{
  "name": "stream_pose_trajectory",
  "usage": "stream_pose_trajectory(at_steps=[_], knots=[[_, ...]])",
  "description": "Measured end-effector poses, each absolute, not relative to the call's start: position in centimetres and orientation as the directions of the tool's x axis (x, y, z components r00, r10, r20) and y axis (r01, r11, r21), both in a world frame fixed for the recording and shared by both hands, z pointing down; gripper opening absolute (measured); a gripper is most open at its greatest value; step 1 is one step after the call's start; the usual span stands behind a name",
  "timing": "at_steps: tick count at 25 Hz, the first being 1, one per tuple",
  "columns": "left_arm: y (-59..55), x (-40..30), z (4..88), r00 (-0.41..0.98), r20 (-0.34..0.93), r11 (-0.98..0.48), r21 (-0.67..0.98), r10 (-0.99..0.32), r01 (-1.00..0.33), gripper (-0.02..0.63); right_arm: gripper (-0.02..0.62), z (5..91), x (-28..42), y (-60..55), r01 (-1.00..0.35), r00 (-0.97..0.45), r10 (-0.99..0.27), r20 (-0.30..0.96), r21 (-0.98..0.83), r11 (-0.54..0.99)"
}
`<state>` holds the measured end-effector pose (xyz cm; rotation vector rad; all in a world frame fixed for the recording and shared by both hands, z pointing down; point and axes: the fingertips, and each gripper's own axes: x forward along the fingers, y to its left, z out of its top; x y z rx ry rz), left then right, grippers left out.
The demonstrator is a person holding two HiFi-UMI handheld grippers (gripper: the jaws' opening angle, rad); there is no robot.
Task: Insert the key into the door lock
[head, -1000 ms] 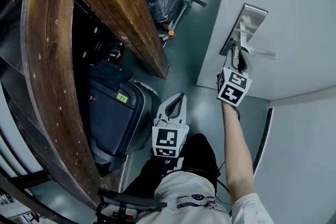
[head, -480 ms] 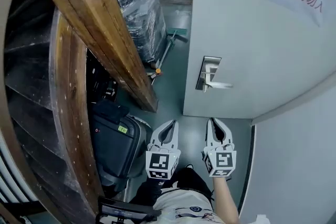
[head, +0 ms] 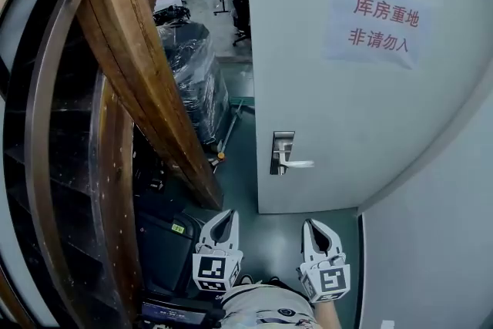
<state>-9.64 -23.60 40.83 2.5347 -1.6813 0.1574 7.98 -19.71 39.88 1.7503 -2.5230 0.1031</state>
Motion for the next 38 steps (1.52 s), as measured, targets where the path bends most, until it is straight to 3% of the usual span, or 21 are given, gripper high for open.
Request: stream_pose_trajectory(at_steps=[10, 38], knots=[[-22.7, -11.0, 40.1, 0.368, 0.103, -0.368, 0.013, -0.924, -0.93, 0.005, 0.008, 38.2, 9.0, -19.8, -0.943, -0.333, -0.942, 0.035, 0.002, 0.334], [-25.5, -9.8, 40.1, 0.372, 0.104, -0.372, 0.021, -0.923, -0.928, 0.005, 0.006, 38.7, 9.4, -22.8, -0.939, -0.343, -0.938, 0.052, 0.003, 0.343]])
